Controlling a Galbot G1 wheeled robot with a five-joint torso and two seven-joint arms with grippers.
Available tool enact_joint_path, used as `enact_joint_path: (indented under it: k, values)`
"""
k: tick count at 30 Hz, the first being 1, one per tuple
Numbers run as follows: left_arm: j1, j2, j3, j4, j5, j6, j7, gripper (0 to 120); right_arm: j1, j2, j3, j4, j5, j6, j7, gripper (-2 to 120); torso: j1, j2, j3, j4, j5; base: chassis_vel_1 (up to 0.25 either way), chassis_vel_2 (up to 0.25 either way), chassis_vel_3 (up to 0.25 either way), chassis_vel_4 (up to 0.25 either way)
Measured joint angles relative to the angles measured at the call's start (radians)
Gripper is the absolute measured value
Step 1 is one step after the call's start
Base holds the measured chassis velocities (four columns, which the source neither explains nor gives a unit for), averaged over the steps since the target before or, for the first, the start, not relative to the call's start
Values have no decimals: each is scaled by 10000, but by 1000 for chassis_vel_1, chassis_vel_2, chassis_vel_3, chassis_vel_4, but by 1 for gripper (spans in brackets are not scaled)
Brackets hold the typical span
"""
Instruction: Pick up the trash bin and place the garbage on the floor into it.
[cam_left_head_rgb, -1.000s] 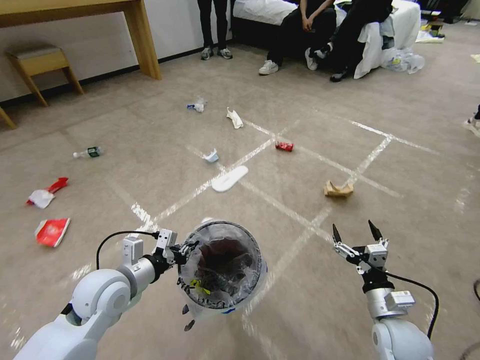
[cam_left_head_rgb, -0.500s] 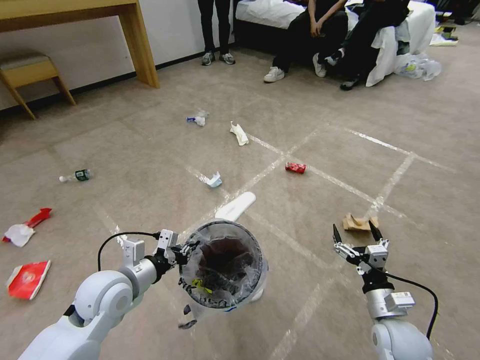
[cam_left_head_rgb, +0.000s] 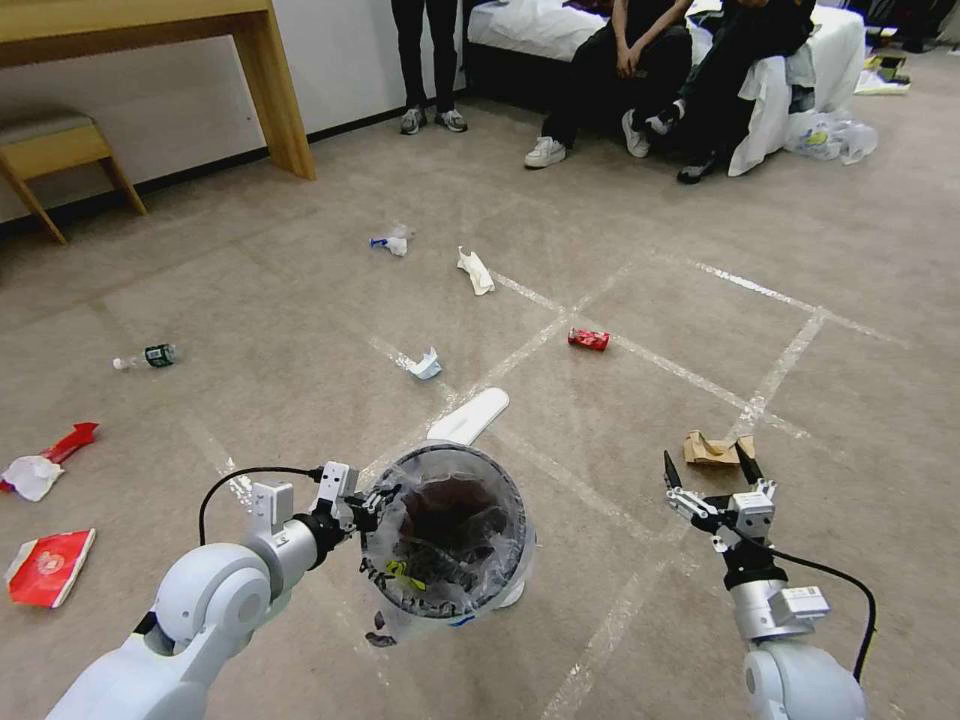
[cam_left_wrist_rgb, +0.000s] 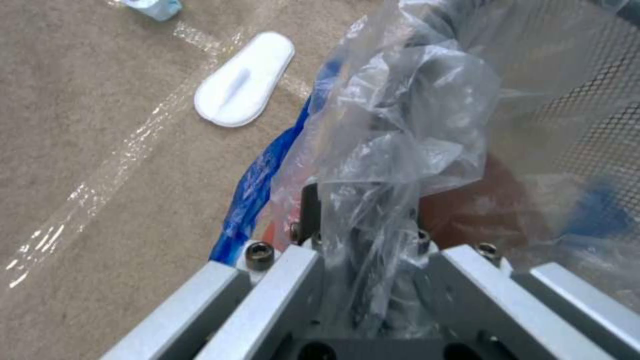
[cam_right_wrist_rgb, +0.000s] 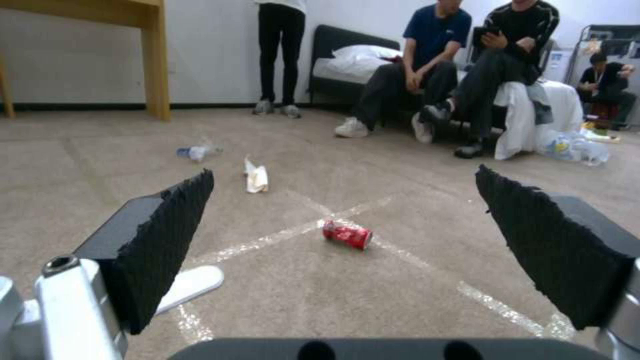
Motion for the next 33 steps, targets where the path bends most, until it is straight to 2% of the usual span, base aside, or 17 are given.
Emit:
enact_joint_path:
  k: [11, 17, 19, 33]
  values:
    - [66, -3, -51, -21, 191, -56, 110, 1, -83, 26, -34, 50, -17, 45, -67, 100, 2, 0, 0, -1, 0, 0, 0, 0, 0]
    - [56, -68, -38, -23, 205, -140, -41, 1, -114, 13, -51, 71, -30, 46, -95, 100, 2, 0, 0, 3, 0, 6, 14, 17, 13]
    - [62, -51, -52, -23, 220, -245, -119, 1, -137, 0, -78, 72, -45, 46, -135, 100, 2, 0, 0, -2, 0, 0, 0, 0, 0]
    - [96, 21, -150, -6, 80, -122, -183, 1, -132, -36, -225, 38, -76, 13, -178, 100, 2, 1, 0, -1, 0, 0, 0, 0, 0]
